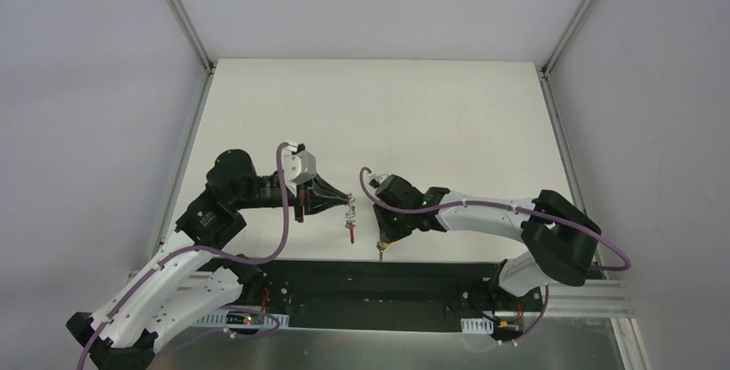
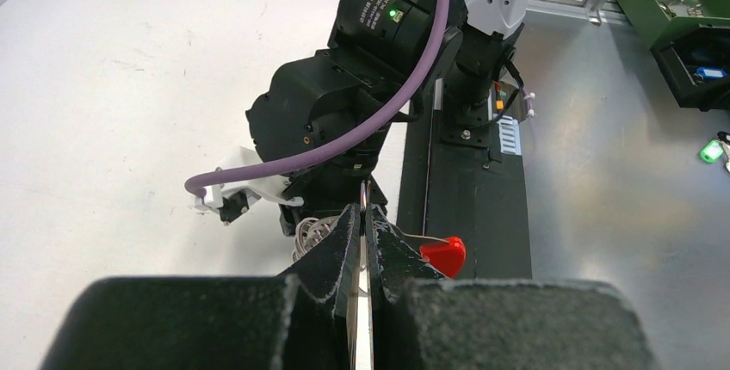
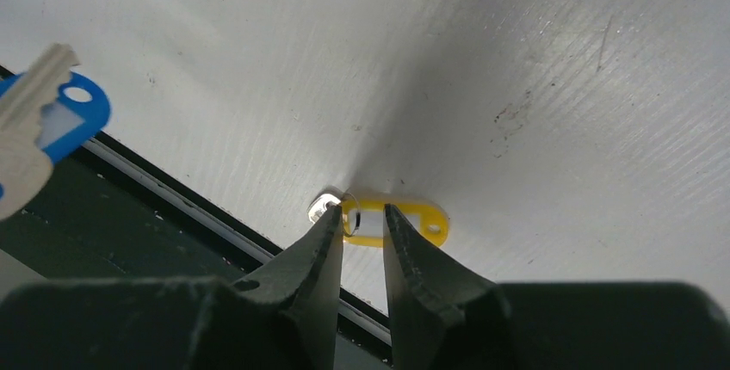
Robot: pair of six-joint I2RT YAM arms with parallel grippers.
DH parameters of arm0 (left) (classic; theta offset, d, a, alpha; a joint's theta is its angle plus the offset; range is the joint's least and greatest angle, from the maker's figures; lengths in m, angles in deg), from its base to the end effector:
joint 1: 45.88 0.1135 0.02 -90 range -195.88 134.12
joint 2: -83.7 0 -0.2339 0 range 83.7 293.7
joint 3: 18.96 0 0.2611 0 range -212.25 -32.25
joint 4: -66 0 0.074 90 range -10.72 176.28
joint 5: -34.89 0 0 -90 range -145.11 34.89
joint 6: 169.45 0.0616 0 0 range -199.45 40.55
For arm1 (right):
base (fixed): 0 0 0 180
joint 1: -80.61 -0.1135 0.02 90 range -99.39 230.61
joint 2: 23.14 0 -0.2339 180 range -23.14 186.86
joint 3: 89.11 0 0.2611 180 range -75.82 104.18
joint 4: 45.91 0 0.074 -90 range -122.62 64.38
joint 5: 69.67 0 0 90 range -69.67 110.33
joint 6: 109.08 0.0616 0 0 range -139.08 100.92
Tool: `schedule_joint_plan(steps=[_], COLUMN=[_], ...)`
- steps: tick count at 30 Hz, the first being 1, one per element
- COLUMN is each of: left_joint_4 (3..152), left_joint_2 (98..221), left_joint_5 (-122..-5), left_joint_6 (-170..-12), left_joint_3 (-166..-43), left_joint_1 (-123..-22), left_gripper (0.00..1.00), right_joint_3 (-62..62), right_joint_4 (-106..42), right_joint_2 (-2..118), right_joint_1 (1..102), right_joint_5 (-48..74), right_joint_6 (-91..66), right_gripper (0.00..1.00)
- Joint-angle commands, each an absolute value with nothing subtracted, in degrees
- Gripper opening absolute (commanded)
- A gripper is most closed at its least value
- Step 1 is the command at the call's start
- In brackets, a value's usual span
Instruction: Put the keys on the keyring
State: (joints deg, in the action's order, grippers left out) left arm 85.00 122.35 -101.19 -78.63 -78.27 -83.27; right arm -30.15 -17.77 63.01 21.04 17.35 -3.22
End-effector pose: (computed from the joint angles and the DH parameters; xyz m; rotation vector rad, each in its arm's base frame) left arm 0.1306 -0.1557 0.3551 1.1289 1.2212 -1.1072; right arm 0.1561 0.2720 0.1161 -1.0021 2.4410 0.5581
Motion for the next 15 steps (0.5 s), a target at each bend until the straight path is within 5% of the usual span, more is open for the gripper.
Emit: schedule_joint_plan(steps=[1,15], left_joint_4=[81.4,81.4], left_joint_2=[121.2,120.8], left_joint_5=[-102.9,-103.3], left_joint_6=[-78.8,-78.6], left_joint_3=[-78.2,-78.2], left_joint_1=[-82.5,-82.2], left_gripper=[0.00,0.00], right_joint_3=[-28.1,-27.2], right_joint_4=[-16.2,-15.2], right_joint_2=[63.6,63.5], right_joint_1=[20.4,19.7], right_joint_5=[18.0,17.9], right_joint_6=[-2.7,-2.0], right_gripper=[0.26,0.14])
